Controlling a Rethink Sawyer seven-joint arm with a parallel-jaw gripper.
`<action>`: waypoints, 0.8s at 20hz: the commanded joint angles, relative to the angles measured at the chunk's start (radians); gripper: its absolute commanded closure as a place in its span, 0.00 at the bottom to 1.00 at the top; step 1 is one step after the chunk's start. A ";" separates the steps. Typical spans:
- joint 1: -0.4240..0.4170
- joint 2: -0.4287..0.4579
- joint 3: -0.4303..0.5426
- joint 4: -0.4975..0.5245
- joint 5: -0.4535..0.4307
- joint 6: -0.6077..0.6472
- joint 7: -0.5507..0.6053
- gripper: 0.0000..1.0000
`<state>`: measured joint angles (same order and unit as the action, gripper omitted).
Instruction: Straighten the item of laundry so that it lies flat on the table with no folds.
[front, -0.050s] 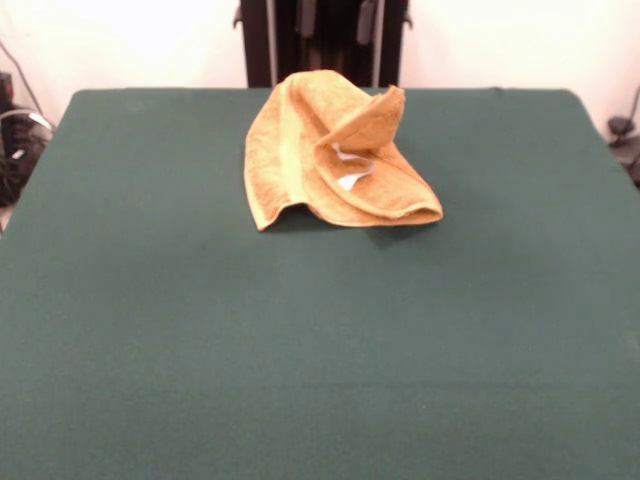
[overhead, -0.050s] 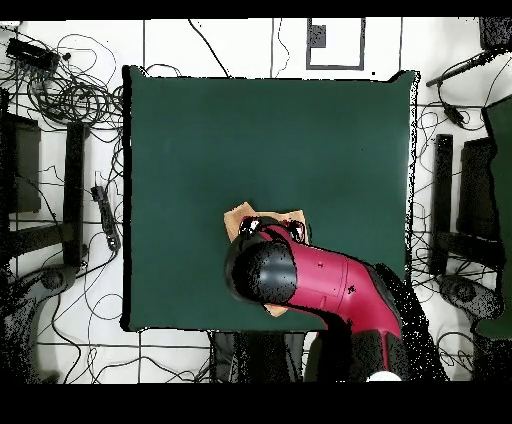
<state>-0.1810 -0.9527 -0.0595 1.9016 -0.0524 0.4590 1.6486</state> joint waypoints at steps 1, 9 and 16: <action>-0.003 0.106 0.094 0.042 -0.037 0.024 0.055 0.00; -0.021 0.231 0.083 0.063 -0.080 -0.101 0.071 0.00; -0.029 0.246 0.096 0.062 -0.090 -0.127 0.085 0.00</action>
<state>-0.2055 -0.7747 -0.0589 1.9037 -0.1117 0.3906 1.6486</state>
